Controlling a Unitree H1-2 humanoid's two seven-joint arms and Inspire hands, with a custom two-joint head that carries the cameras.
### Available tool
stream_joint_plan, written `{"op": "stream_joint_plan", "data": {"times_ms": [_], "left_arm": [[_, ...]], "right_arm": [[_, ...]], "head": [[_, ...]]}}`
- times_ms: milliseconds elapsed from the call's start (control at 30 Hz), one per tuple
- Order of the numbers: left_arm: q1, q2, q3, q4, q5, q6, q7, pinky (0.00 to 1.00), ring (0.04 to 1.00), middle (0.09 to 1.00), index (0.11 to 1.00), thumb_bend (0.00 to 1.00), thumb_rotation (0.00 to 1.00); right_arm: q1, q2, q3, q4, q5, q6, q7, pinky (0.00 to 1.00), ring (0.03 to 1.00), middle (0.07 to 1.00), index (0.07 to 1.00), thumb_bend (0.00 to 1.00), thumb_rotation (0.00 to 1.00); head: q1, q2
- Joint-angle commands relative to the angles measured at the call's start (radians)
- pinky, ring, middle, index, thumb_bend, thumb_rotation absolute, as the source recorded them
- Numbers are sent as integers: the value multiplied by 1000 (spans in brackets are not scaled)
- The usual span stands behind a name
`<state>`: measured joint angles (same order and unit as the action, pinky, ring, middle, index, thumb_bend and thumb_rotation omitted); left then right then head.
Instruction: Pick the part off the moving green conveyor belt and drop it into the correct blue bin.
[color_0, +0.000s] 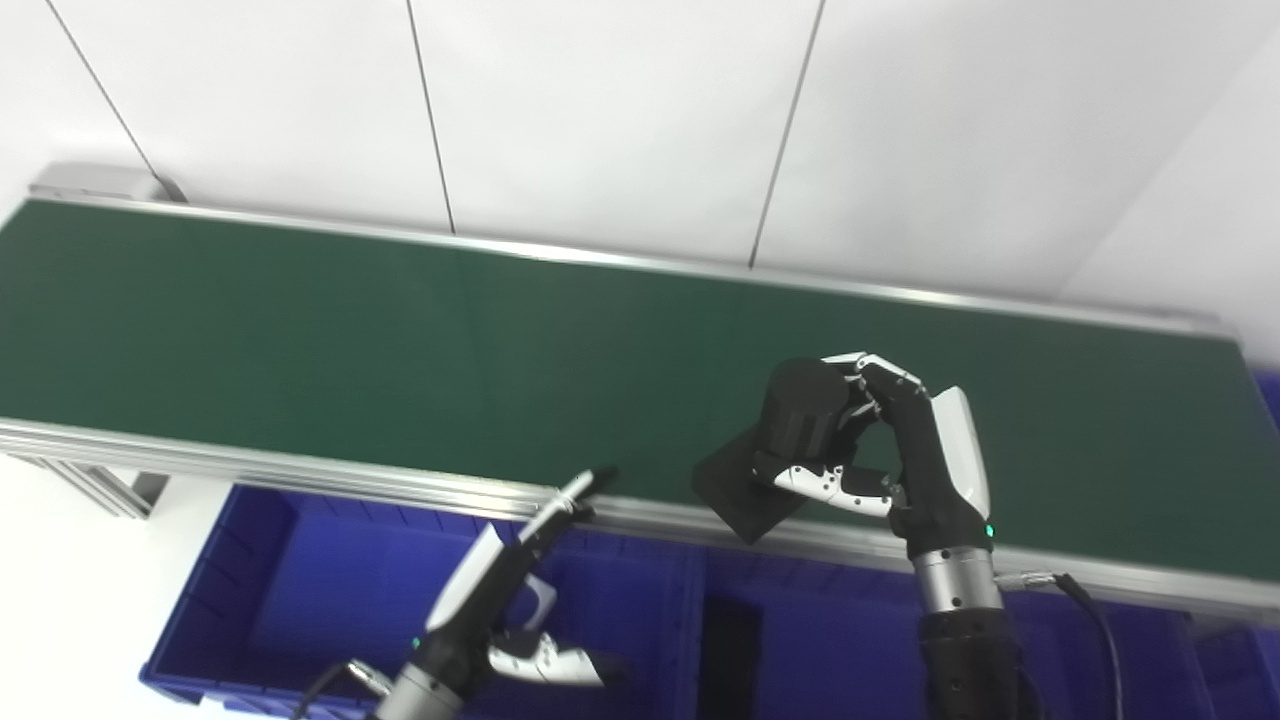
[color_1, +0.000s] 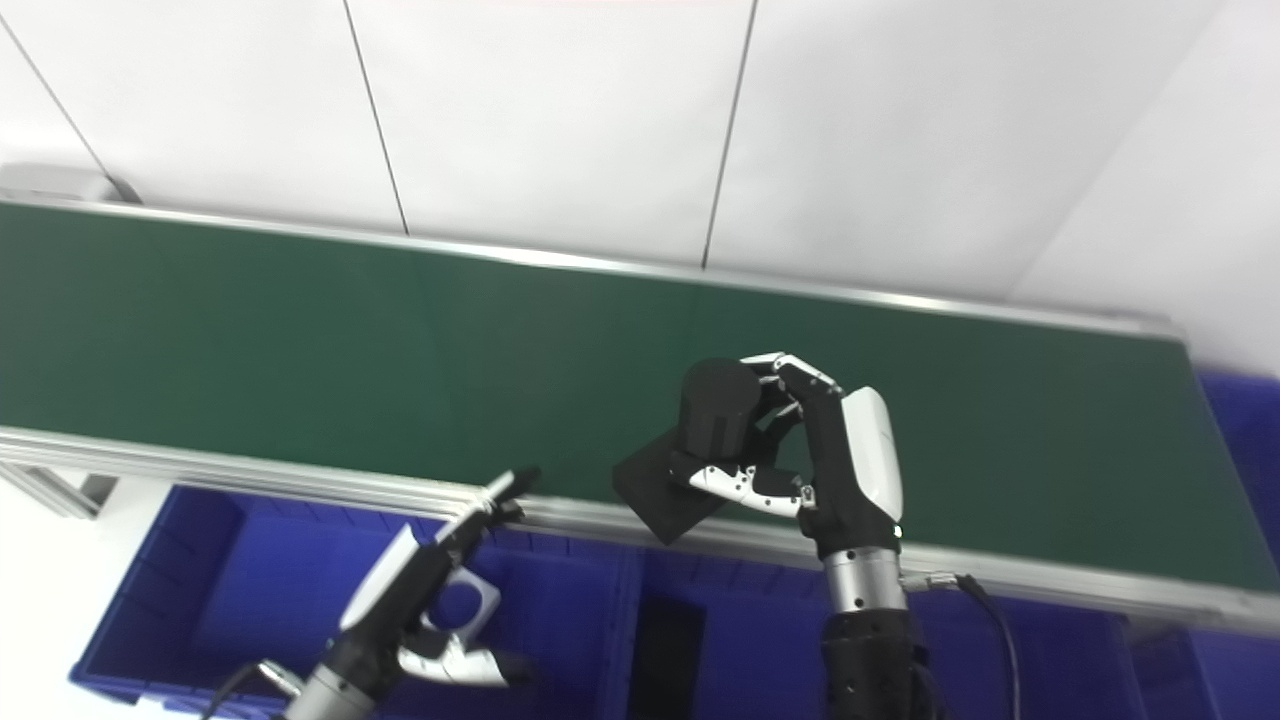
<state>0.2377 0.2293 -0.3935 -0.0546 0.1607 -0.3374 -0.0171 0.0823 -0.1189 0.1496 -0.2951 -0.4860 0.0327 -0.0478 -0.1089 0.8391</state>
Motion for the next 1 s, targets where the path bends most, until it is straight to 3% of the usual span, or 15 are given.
{"op": "stream_joint_plan", "data": {"times_ms": [0,267,467,633,733,800,867,933,967], "left_arm": [[-2,-3,19,-46,-20,25,-31,922,977,984,960,894,489],[-10,-6,67,-79,-39,72,-99,947,985,989,967,886,454],[-16,-11,93,-65,-72,62,-135,956,987,993,963,887,417],[-14,-9,108,-67,-64,62,-150,949,987,995,963,889,420],[-10,-7,113,-66,-61,61,-158,949,985,996,962,890,417],[-8,-6,116,-64,-55,57,-159,947,981,992,959,889,422],[-4,-6,116,-68,-41,60,-159,938,977,989,959,888,430],[0,-5,117,-68,-32,58,-159,935,979,988,959,890,442],[3,-4,118,-66,-29,54,-159,940,983,989,959,892,449]], "right_arm": [[26,-17,-18,-54,7,16,13,348,390,471,564,502,0],[140,-71,-37,-61,-28,24,53,342,395,447,549,509,0],[174,-99,-41,-32,-68,40,74,335,393,443,550,509,0],[173,-114,-41,44,-113,42,58,310,372,482,492,519,0],[165,-110,-31,75,-167,78,62,324,393,483,491,520,0],[164,-109,-25,92,-192,91,62,384,451,456,537,512,0],[162,-112,-15,107,-224,108,63,457,523,473,520,516,0],[166,-100,-13,114,-230,121,56,536,621,645,714,559,70],[171,-92,-15,115,-208,120,61,554,659,722,792,573,93]], "head": [[-14,21],[-36,61],[-45,59],[-46,42],[-47,31],[-46,21],[-41,10],[-37,-4],[-35,-29]]}}
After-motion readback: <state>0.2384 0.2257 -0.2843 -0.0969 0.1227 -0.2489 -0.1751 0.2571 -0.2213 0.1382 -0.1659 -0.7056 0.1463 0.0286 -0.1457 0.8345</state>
